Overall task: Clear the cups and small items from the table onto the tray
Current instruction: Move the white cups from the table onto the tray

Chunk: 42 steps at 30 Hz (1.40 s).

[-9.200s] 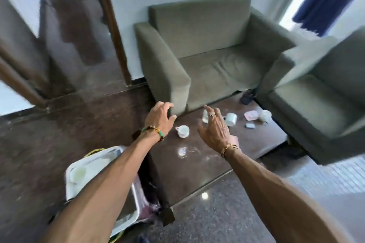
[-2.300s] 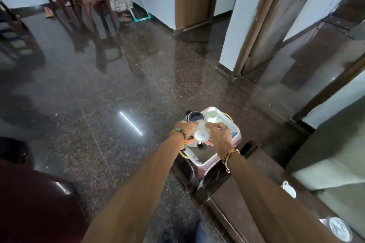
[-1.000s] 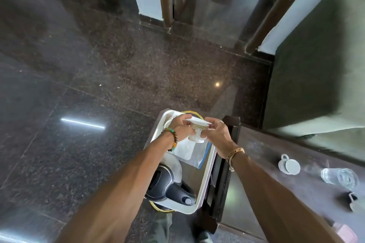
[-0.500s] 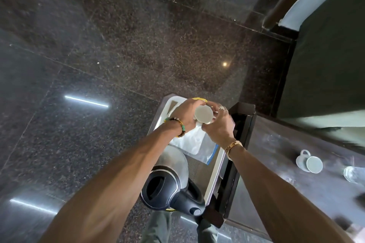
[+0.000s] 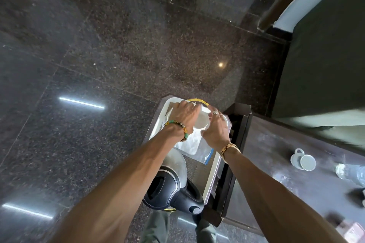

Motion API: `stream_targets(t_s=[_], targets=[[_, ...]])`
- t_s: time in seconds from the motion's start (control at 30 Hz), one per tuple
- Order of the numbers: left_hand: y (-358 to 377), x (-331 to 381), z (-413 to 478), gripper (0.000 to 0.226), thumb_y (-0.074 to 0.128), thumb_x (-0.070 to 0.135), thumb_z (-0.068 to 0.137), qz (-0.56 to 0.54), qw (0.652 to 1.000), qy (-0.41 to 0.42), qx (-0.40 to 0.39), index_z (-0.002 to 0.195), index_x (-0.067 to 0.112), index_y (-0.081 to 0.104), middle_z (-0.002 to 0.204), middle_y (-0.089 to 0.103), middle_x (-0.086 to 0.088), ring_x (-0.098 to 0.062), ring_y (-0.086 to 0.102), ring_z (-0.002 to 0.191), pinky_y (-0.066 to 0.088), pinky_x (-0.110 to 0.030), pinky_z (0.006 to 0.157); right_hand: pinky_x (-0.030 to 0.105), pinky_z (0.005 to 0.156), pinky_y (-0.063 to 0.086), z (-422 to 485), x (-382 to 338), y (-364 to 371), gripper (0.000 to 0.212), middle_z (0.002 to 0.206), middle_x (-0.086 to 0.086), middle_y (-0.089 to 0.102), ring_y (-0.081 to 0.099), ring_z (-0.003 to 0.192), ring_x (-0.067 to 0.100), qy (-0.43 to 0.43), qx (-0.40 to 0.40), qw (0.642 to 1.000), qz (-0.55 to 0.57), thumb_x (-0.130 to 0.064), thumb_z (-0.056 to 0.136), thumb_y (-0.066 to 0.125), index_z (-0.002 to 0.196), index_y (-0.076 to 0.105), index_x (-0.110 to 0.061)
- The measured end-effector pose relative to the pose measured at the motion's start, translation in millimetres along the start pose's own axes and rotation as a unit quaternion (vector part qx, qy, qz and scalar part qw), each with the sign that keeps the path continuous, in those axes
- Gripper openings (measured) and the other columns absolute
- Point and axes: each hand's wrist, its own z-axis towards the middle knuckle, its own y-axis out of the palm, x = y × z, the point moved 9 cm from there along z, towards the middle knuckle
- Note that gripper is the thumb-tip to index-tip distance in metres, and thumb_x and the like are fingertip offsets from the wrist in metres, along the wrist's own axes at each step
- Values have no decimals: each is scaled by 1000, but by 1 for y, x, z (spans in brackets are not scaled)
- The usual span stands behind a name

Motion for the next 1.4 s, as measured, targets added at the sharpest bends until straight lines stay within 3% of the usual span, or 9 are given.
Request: stream_targets(t_s=[0.07, 0.2, 0.3, 0.37, 0.63, 0.77, 0.9, 1.03, 1.4], targets=[[-13, -2, -7, 63, 76, 11, 68, -5, 1000, -5, 7, 123, 23, 48, 115, 61, -1, -26, 54, 111, 45, -39, 88, 27, 111, 24, -10, -1, -11, 84, 142, 10, 52, 41, 138, 30, 5, -5, 1000, -18, 3, 73, 68, 150, 37, -7], [-54, 1, -28, 49, 73, 18, 74, 8, 998, 7, 66, 116, 25, 48, 111, 63, 2, -24, 57, 106, 44, -37, 87, 36, 123, 25, -40, -8, -39, 89, 158, 10, 34, 25, 150, 29, 8, -17, 998, -57, -12, 84, 68, 158, 19, -7], [-83, 11, -38, 47, 68, 24, 80, 4, 995, 26, 96, 122, 24, 46, 119, 59, 1, -24, 53, 112, 42, -39, 92, 40, 111, 40, -64, -17, -64, 84, 150, 12, 36, 41, 137, 33, -9, 19, 995, -95, -22, 89, 66, 158, 20, -11], [-103, 23, -43, 46, 65, 26, 82, 6, 992, 47, 117, 125, 24, 47, 121, 59, 1, -24, 51, 116, 41, -40, 95, 41, 108, 41, -81, -26, -82, 82, 148, 13, 37, 44, 132, 33, -26, 48, 992, -110, -25, 91, 65, 158, 21, -12], [-181, 126, -69, 52, 69, 32, 80, 34, 958, 198, 205, 128, 24, 53, 124, 59, 2, -22, 51, 120, 40, -40, 96, 42, 111, 38, -166, -14, -183, 74, 148, 11, 44, 43, 133, 32, -16, 229, 969, -92, -43, 92, 62, 153, 36, -11], [-233, 203, -101, 50, 76, 28, 72, 23, 918, 275, 285, 119, 21, 62, 118, 63, 0, -25, 55, 116, 43, -44, 94, 43, 111, 36, -222, 16, -247, 74, 145, 10, 49, 45, 133, 31, 11, 333, 939, -82, -50, 89, 63, 150, 42, -13], [-266, 291, -135, 47, 72, 29, 76, 17, 891, 340, 300, 121, 21, 61, 122, 61, 0, -24, 53, 119, 40, -43, 98, 43, 111, 33, -293, 64, -306, 70, 144, 8, 49, 44, 132, 29, 67, 420, 903, -68, -53, 91, 61, 147, 44, -14], [-259, 384, -178, 46, 67, 31, 80, 21, 869, 397, 295, 124, 22, 59, 124, 59, 2, -22, 51, 121, 38, -41, 101, 45, 112, 32, -385, 128, -335, 69, 144, 13, 50, 45, 134, 33, 109, 493, 862, -39, -48, 91, 64, 145, 47, -8], [-143, 598, -357, 49, 67, 30, 73, 0, 814, 532, 234, 121, 23, 62, 119, 61, 0, -25, 57, 112, 42, -42, 92, 43, 117, 26, -628, 311, -303, 70, 152, 13, 43, 39, 141, 32, 260, 536, 803, -19, -50, 95, 60, 150, 42, -10]])
